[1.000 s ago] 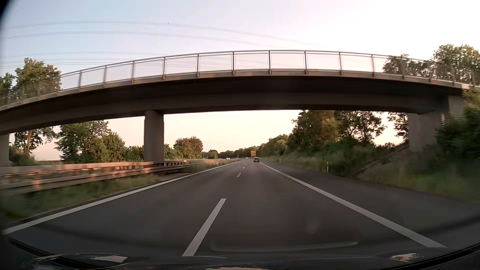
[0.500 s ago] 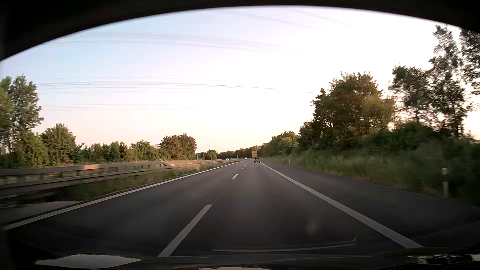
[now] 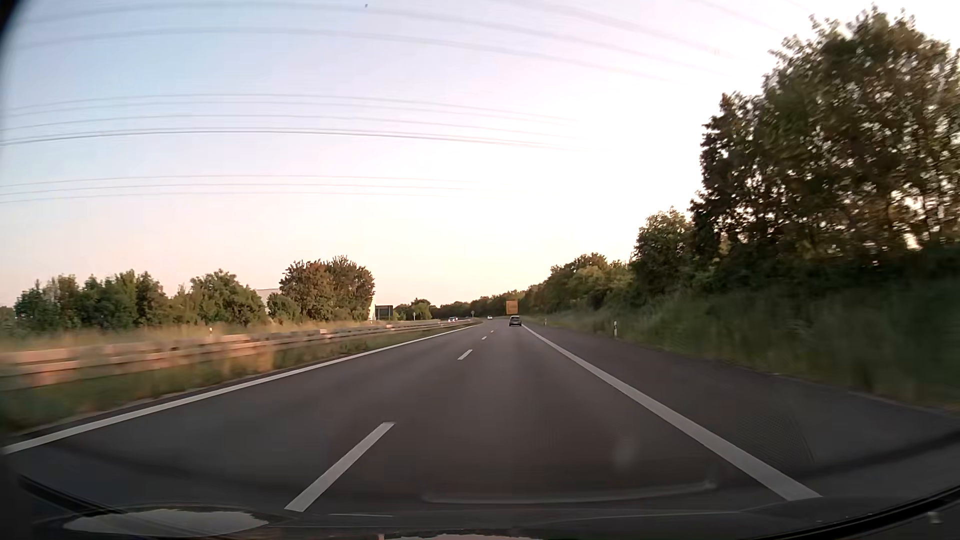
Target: Follow the waypoints while adhering to traffic rules and regulations
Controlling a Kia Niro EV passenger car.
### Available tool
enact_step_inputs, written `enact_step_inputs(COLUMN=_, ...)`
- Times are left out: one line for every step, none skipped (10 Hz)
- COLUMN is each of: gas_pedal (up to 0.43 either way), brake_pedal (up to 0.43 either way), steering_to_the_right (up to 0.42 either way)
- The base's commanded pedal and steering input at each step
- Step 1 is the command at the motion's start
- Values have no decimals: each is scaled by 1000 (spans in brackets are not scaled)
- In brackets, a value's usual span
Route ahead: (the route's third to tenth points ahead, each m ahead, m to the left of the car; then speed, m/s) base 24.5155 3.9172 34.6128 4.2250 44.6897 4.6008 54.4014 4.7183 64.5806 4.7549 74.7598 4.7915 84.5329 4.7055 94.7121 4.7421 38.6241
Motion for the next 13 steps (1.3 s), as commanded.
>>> enact_step_inputs(gas_pedal=409, brake_pedal=18, steering_to_the_right=-3)
enact_step_inputs(gas_pedal=409, brake_pedal=18, steering_to_the_right=-4)
enact_step_inputs(gas_pedal=409, brake_pedal=18, steering_to_the_right=-3)
enact_step_inputs(gas_pedal=409, brake_pedal=18, steering_to_the_right=-3)
enact_step_inputs(gas_pedal=409, brake_pedal=18, steering_to_the_right=-3)
enact_step_inputs(gas_pedal=409, brake_pedal=18, steering_to_the_right=-3)
enact_step_inputs(gas_pedal=409, brake_pedal=18, steering_to_the_right=-3)
enact_step_inputs(gas_pedal=409, brake_pedal=18, steering_to_the_right=-2)
enact_step_inputs(gas_pedal=409, brake_pedal=18, steering_to_the_right=-2)
enact_step_inputs(gas_pedal=409, brake_pedal=18, steering_to_the_right=0)
enact_step_inputs(gas_pedal=409, brake_pedal=18, steering_to_the_right=1)
enact_step_inputs(gas_pedal=409, brake_pedal=18, steering_to_the_right=1)
enact_step_inputs(gas_pedal=409, brake_pedal=18, steering_to_the_right=1)
